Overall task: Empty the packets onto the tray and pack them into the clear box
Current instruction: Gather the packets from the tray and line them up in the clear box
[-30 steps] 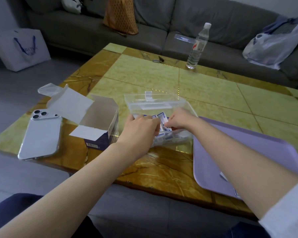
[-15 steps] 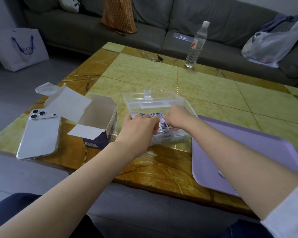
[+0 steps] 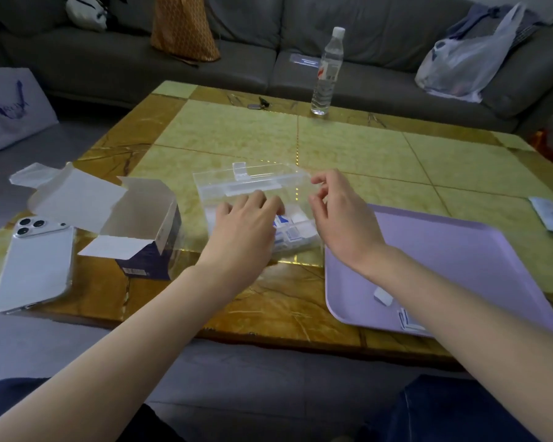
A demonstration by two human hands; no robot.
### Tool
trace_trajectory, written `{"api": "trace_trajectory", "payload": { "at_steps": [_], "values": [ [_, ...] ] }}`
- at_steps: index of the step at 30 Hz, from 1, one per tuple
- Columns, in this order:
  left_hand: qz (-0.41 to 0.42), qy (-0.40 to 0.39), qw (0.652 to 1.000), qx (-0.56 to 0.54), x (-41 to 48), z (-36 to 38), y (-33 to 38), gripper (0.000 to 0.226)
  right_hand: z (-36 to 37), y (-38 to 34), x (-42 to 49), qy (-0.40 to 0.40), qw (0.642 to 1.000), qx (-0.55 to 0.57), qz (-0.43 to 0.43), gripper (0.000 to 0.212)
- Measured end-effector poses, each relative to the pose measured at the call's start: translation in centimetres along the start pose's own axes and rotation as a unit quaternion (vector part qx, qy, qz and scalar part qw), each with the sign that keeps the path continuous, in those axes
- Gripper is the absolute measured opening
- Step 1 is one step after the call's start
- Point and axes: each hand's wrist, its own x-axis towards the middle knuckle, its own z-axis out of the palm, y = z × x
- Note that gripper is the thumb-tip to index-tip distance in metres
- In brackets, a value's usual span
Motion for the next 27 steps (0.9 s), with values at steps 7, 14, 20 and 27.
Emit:
{"api": "trace_trajectory", "payload": {
  "at_steps": [7,14,20,27],
  "values": [
    [0.096,-0.047,0.994,-0.038,0.5,3.0,6.9,0.026,-2.9,9.4,-5.5,-0.083,0.989,-0.051,0.113,0.021],
    [0.063,-0.201,0.978,0.004,1.6,8.3,12.6,0.041,-7.1,15.5,-10.1,-0.335,0.910,-0.074,0.232,0.074],
    [0.011,-0.233,0.972,0.039,2.2,10.9,15.3,0.057,-7.9,16.1,-12.1,-0.323,0.917,-0.085,0.219,0.060],
    [-0.034,-0.249,0.968,-0.021,2.8,11.4,15.9,0.045,-7.3,15.9,-12.5,-0.305,0.915,-0.032,0.260,0.048]
  ]
}}
